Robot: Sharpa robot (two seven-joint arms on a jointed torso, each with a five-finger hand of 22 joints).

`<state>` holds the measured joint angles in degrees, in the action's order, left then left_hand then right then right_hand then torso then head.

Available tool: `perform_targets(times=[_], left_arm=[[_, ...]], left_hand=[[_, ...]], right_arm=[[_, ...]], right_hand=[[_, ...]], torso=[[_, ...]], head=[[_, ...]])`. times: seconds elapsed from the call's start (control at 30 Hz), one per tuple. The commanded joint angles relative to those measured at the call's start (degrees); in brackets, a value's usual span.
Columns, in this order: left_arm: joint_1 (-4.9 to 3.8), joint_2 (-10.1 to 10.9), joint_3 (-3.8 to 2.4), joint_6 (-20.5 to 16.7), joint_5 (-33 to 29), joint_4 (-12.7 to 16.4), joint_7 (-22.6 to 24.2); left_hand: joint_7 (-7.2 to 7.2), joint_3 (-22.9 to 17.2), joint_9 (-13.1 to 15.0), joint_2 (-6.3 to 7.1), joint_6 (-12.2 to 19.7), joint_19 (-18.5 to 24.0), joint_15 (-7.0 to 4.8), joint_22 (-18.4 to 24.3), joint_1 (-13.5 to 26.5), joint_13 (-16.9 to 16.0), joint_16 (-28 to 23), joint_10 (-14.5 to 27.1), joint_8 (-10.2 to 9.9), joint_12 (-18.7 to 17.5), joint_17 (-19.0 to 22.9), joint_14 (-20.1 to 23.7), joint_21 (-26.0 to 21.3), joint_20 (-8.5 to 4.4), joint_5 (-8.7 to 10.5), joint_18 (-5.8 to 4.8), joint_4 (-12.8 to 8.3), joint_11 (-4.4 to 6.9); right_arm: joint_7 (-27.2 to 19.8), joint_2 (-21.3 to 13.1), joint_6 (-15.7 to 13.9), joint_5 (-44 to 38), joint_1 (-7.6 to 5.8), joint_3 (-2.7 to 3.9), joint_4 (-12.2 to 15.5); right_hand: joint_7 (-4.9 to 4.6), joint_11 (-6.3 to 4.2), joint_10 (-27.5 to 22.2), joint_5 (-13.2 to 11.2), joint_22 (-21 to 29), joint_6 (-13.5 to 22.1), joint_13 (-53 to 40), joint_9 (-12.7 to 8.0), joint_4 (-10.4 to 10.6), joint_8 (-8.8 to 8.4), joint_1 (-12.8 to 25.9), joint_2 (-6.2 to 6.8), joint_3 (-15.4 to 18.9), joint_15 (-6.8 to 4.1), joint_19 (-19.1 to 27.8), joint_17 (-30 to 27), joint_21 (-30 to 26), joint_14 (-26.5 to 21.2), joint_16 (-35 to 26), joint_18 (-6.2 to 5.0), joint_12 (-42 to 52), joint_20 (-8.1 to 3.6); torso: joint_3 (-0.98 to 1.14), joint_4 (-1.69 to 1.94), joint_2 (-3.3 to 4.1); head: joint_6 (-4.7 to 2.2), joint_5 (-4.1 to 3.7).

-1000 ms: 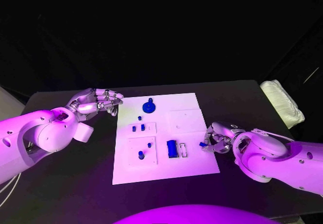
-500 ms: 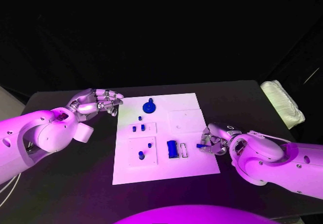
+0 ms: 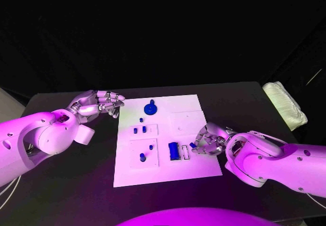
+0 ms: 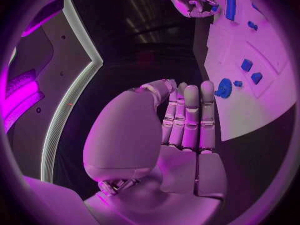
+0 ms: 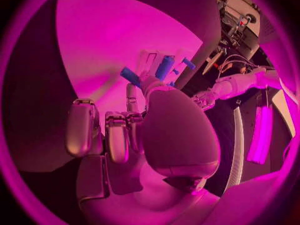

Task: Assemble the parts on the task board

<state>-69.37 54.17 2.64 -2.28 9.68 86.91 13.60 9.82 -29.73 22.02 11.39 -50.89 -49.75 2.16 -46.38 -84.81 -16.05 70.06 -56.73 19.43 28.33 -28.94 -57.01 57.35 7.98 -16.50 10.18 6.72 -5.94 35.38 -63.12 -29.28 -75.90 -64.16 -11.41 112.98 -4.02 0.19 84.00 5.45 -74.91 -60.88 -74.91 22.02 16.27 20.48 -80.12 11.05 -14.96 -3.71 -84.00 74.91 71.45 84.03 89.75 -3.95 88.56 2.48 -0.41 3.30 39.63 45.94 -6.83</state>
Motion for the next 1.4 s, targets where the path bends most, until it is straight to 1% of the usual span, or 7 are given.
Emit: perform_targets(times=[0.03,0.23,0.4,0.87,1.07,1.23,1.4], left_arm=[[0.0,0.0,-0.03,1.0,0.1,0.2,0.3],[-0.01,0.0,-0.03,1.1,0.1,0.3,0.2],[-0.01,0.0,-0.03,1.3,0.1,0.3,0.1],[-0.01,0.1,-0.03,1.5,0.1,0.3,-0.1],[-0.01,0.1,-0.03,1.5,0.1,0.4,-0.2],[-0.01,0.2,-0.03,1.4,0.1,0.4,-0.3],[-0.01,0.2,-0.03,1.4,0.1,0.4,-0.4]], left_hand=[[0.11,-0.2,0.1,-0.44,0.4,-0.1,0.1,-0.1,-0.1,0.1,-0.3,0.3,-0.1,0.2,-0.1,0.0,0.3,-0.01,-0.32,0.37,0.0,-0.07],[0.11,-0.2,0.1,-0.44,0.4,-0.1,0.1,-0.1,-0.1,0.1,-0.3,0.3,-0.1,0.2,-0.1,0.0,0.3,-0.01,-0.32,0.37,0.0,-0.07],[0.11,-0.2,0.1,-0.44,0.4,-0.1,0.1,-0.1,-0.1,0.1,-0.3,0.3,-0.1,0.2,-0.1,0.0,0.3,-0.01,-0.32,0.37,0.0,-0.07],[0.12,-0.3,0.1,-0.49,0.4,0.0,0.1,-0.1,0.0,0.1,-0.4,0.4,0.0,0.3,-0.1,-0.1,0.4,0.0,-0.32,0.37,-0.1,-0.07],[0.12,-0.3,0.1,-0.49,0.4,0.0,0.11,-0.1,0.0,0.1,-0.4,0.4,0.0,0.3,-0.1,-0.1,0.4,0.0,-0.31,0.37,-0.1,-0.08],[0.13,-0.3,0.1,-0.51,0.4,0.0,0.11,-0.1,0.1,0.1,-0.4,0.4,-0.1,0.3,-0.1,-0.1,0.4,0.0,-0.32,0.37,-0.1,-0.08],[0.14,-0.3,0.1,-0.52,0.4,0.0,0.11,-0.1,0.1,0.1,-0.4,0.4,-0.1,0.3,-0.1,-0.1,0.4,0.01,-0.32,0.37,-0.1,-0.09]], right_arm=[[-0.8,0.4,-3.7,11.5,-0.07,-0.01,0.1],[-0.6,1.8,-3.6,16.0,-0.02,-0.02,-0.8],[0.0,3.2,-3.2,17.9,0.76,-0.03,-1.7],[0.0,5.3,-4.8,17.6,1.29,-0.02,-2.6],[-0.2,5.3,-4.7,17.6,1.29,-0.02,-2.9],[-0.1,5.2,-4.9,16.8,1.29,-0.01,-3.1],[-0.3,5.2,-5.2,16.5,1.28,-0.01,-3.1]], right_hand=[[0.05,-0.5,5.3,0.2,-6.4,-0.4,-14.3,0.1,0.0,0.18,0.7,0.04,-0.5,-0.21,-1.5,15.1,-0.3,6.0,0.2,0.54,0.1,-0.33],[0.02,-0.48,5.4,0.1,-6.4,-0.4,-14.4,0.1,0.1,0.2,2.4,0.35,-0.7,-0.2,-1.5,15.1,-0.4,6.0,0.2,0.52,0.2,-0.34],[-0.07,-0.39,5.4,0.0,-6.3,-0.4,-14.4,0.3,0.2,0.32,5.2,0.88,0.1,-0.13,-1.5,15.1,-0.7,6.0,0.2,0.49,0.2,-0.3],[0.07,-0.48,5.6,0.0,-6.5,-0.6,-14.7,0.7,0.2,0.63,7.9,0.11,1.3,-0.17,-1.5,15.1,-0.7,6.0,0.2,0.5,0.7,-0.3],[0.34,-0.69,5.7,0.1,-6.5,-0.8,-14.8,0.8,-0.2,0.81,7.4,-0.57,0.9,-0.33,-1.6,15.1,-0.7,6.0,0.2,0.49,0.9,-0.39],[0.91,-1.22,5.9,0.2,-6.6,-1.1,-15.0,1.1,-1.7,1.18,5.3,-2.52,-1.8,-0.78,-1.6,15.1,-0.7,6.0,0.2,0.5,1.2,-0.75],[1.05,-1.35,6.0,0.2,-6.8,-1.4,-15.1,1.3,-1.9,1.41,5.5,-3.26,-3.4,-0.91,-1.7,15.1,-0.4,6.0,0.2,0.56,1.4,-0.9]], torso=[[0.04,0.05,0.04],[0.01,-0.08,0.03],[0.13,-0.02,0.05],[0.08,0.02,0.09],[0.02,-0.01,0.01],[0.06,-0.01,-0.01],[0.08,-0.03,0.03]], head=[[0.09,-0.1],[0.15,-0.06],[0.27,-0.03],[0.32,0.13],[0.26,0.27],[0.25,0.29],[0.25,0.3]])
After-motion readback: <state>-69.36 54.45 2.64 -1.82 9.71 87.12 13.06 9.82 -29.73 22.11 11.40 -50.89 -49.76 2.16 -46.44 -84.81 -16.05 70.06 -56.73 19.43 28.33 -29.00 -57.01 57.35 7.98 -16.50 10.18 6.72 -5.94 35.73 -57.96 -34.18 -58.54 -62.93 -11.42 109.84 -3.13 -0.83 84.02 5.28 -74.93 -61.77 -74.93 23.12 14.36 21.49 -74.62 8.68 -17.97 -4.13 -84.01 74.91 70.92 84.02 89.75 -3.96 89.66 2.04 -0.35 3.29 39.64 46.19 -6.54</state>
